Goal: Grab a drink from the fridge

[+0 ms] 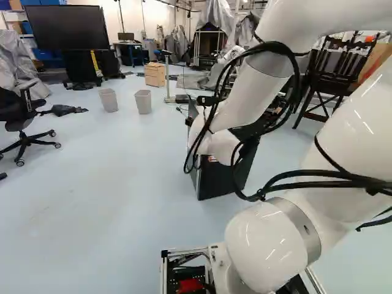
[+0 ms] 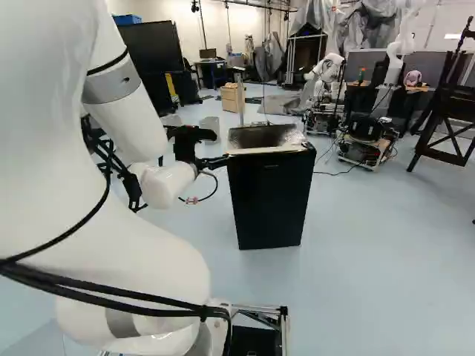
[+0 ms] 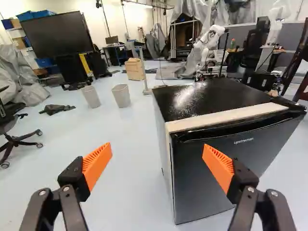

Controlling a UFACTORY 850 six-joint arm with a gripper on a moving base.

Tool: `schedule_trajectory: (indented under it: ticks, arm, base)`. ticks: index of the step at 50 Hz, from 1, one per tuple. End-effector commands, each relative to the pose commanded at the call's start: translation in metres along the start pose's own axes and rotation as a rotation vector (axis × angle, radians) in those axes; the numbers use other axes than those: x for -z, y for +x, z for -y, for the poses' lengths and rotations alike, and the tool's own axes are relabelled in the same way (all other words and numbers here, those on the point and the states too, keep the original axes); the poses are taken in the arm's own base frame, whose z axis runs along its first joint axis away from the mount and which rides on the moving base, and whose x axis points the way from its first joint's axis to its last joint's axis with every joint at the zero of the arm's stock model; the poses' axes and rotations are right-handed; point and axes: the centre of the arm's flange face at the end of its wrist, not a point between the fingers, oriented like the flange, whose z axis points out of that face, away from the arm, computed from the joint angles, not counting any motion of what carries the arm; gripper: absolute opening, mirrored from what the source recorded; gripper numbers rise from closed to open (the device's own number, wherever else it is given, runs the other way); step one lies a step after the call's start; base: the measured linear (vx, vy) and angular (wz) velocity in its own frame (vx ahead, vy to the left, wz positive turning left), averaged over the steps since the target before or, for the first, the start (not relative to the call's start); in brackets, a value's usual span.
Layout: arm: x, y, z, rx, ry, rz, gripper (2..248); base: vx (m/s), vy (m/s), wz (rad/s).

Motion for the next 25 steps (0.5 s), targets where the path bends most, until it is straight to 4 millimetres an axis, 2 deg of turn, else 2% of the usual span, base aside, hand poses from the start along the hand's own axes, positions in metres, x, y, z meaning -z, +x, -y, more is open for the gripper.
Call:
schedule_trajectory:
  ticks: [25]
  arm:
    - [-0.009, 0.002, 0.022, -0.058, -0.049, -0.028, 247]
  base:
    - [0.0, 0.0, 0.0]
